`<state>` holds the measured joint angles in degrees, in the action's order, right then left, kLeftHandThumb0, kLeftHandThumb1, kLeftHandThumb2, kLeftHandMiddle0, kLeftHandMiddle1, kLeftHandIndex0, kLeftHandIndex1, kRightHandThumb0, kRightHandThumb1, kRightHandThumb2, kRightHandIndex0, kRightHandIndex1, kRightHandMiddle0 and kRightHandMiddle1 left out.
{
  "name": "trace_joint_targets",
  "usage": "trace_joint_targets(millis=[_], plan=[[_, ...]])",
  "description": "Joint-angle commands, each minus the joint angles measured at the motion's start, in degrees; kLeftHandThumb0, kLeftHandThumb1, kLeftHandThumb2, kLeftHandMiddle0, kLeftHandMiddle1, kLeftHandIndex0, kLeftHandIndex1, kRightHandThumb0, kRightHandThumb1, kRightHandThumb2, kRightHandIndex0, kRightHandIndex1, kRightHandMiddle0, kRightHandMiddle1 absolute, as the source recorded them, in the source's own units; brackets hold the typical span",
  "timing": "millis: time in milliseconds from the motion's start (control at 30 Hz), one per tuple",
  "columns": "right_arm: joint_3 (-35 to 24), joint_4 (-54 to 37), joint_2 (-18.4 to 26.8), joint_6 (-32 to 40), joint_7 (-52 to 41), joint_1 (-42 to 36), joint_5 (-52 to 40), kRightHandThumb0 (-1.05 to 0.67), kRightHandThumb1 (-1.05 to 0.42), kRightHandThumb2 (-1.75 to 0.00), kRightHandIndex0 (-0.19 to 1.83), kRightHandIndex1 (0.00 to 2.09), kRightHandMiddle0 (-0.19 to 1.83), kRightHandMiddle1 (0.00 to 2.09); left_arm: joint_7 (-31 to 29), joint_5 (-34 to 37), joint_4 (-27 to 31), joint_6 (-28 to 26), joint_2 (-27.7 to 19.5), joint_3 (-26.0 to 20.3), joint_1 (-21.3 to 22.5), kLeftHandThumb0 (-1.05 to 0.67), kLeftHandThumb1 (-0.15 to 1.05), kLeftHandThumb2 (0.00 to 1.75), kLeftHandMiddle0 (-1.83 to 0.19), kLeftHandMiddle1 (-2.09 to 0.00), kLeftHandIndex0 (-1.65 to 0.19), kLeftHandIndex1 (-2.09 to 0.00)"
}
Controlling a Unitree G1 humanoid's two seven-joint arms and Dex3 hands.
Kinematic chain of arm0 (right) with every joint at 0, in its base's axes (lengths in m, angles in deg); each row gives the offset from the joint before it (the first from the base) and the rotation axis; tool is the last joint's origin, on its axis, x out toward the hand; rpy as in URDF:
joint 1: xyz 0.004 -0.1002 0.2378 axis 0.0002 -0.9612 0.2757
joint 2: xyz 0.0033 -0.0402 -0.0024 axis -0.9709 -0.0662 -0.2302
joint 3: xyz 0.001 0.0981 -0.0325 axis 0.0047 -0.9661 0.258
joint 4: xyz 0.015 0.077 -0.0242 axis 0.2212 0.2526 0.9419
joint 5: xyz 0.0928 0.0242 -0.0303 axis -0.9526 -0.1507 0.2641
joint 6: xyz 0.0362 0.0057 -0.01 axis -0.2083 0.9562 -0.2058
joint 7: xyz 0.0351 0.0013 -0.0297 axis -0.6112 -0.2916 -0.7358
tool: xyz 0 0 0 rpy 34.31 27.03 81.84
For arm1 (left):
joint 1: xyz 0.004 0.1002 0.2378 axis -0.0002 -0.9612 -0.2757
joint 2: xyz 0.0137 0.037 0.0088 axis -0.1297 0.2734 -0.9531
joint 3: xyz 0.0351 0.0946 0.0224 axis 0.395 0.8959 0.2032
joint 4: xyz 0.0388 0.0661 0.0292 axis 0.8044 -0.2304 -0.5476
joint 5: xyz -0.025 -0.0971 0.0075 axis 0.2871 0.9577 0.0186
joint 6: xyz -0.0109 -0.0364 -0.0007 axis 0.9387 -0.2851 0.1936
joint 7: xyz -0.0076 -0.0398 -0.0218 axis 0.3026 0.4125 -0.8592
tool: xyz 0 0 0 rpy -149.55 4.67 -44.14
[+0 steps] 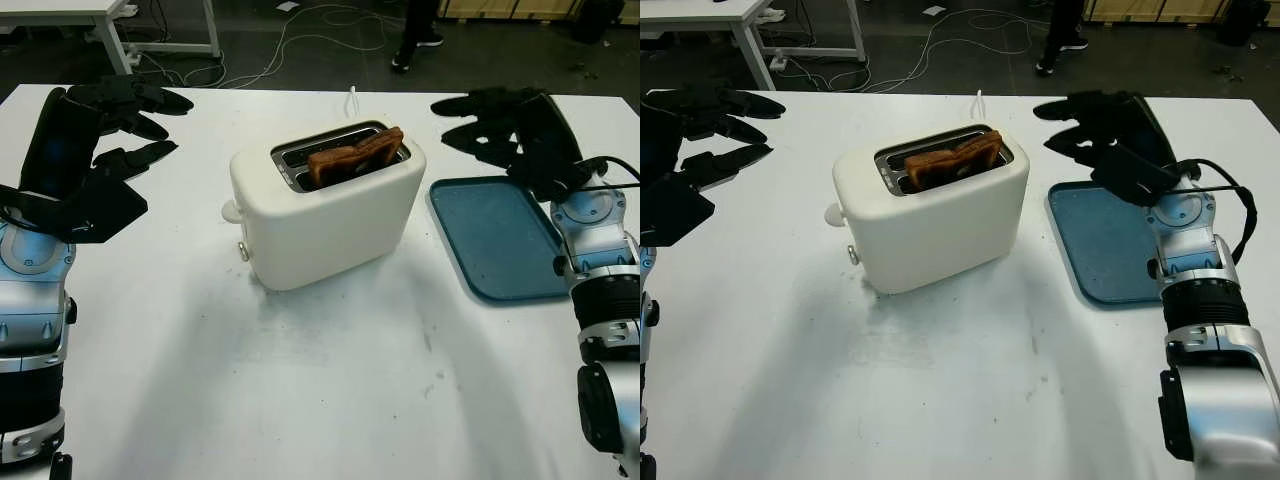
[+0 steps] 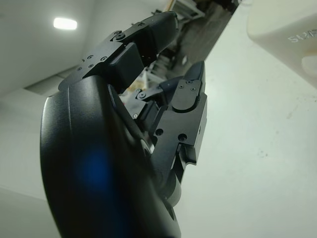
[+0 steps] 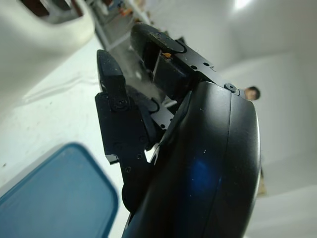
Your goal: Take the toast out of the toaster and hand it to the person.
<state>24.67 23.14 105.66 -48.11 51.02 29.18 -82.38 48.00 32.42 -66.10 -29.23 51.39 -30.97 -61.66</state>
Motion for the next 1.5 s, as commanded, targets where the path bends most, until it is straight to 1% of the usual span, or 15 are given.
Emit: trace_joint_targets(millis=[0,133,233,433,500,567,667,767,800,833,900,1000,1167,1467], plan=[[-0.3,-2.5,-0.7,1.1,-0.3,2.4,-1.2,-0.28,-0.79,0.00,0.96,0.10,0.93,0.01,-0.2,0.2,0.6,-0.3,-0.2,-0.1,0.0,0.02,0.87,0.02,-0.77,-0.81,-0.82,-0.46],[-0.3,-4.8,-1.6,0.0,-4.3,5.6,-4.5,-0.31,-0.74,0.00,0.94,0.09,0.90,0.00,0.1,0.1,0.3,0.4,-0.3,-0.2,-0.1,0.02,0.87,0.01,-0.77,-0.81,-0.82,-0.46],[0.6,-6.9,-1.8,0.8,-7.5,8.2,-5.7,-0.38,-0.70,0.00,0.92,0.08,0.88,0.00,0.1,0.2,0.1,1.1,-0.3,-0.4,-0.3,0.04,0.87,0.01,-0.77,-0.81,-0.82,-0.46],[2.7,-10.4,-2.1,0.9,-13.1,12.5,-6.0,-0.58,-0.66,0.00,0.93,0.10,0.90,0.01,-0.1,0.4,0.7,0.0,-0.1,-0.4,-0.3,0.05,0.87,0.02,-0.76,-0.81,-0.81,-0.45],[4.6,-11.2,-1.5,0.4,-14.5,13.5,-4.1,-0.67,-0.67,-0.01,0.92,0.11,0.89,0.01,-0.1,0.3,1.0,-0.4,-0.1,-0.4,-0.4,0.04,0.87,0.01,-0.76,-0.81,-0.81,-0.45],[6.2,-12.6,-1.1,1.4,-15.6,13.9,-2.2,-0.73,-0.68,-0.01,0.92,0.12,0.89,0.01,-0.1,0.3,1.2,-0.9,-0.1,-0.4,-0.4,0.03,0.87,0.02,-0.76,-0.80,-0.81,-0.45],[8.8,-13.5,-0.8,0.6,-17.0,14.6,1.0,-0.74,-0.66,0.00,0.93,0.15,0.91,0.02,0.0,0.3,1.5,-1.4,0.0,-0.4,-0.6,0.02,0.88,0.02,-0.75,-0.80,-0.81,-0.45],[11.7,-14.0,-0.7,-0.4,-17.8,15.3,5.2,-0.79,-0.65,0.00,0.92,0.18,0.93,0.02,-0.1,0.5,1.5,-1.5,0.0,-0.5,-0.7,0.02,0.87,0.02,-0.75,-0.80,-0.81,-0.45],[12.7,-13.6,-0.8,-1.2,-18.0,15.5,6.4,-0.80,-0.64,0.00,0.92,0.19,0.93,0.02,0.0,0.6,1.4,-1.2,0.1,-0.6,-0.7,0.02,0.87,0.01,-0.76,-0.80,-0.81,-0.45],[13.4,-13.2,-1.0,-2.0,-18.2,15.6,7.2,-0.80,-0.63,0.00,0.87,0.26,0.92,0.02,0.0,0.7,1.4,-1.0,0.1,-0.6,-0.7,0.02,0.87,0.01,-0.76,-0.80,-0.81,-0.45],[14.8,-12.2,-1.2,-3.2,-18.5,15.7,8.5,-0.79,-0.62,0.00,0.70,0.57,0.91,0.01,0.1,0.5,1.0,-0.3,-0.1,-0.6,-0.8,0.02,0.87,0.01,-0.77,-0.80,-0.82,-0.45],[16.0,-10.7,-1.7,-5.4,-17.8,15.6,10.0,-0.77,-0.61,0.00,0.64,0.69,0.91,0.01,0.2,0.7,1.0,-0.2,0.1,-0.7,-0.9,0.03,0.87,0.01,-0.78,-0.81,-0.82,-0.45],[17.2,-10.2,-1.6,-5.0,-18.2,15.7,11.9,-0.72,-0.62,-0.01,0.56,0.74,0.87,0.00,0.0,0.6,1.8,-1.5,0.3,-0.6,-1.1,-0.01,0.87,0.01,-0.78,-0.80,-0.82,-0.45],[18.0,-8.9,-1.8,-2.3,-17.5,15.2,15.3,-0.60,-0.64,-0.01,0.52,0.69,0.84,0.00,-0.6,1.8,3.6,-4.9,1.0,-0.4,-1.1,0.01,0.88,0.02,-0.76,-0.82,-0.80,-0.44]])
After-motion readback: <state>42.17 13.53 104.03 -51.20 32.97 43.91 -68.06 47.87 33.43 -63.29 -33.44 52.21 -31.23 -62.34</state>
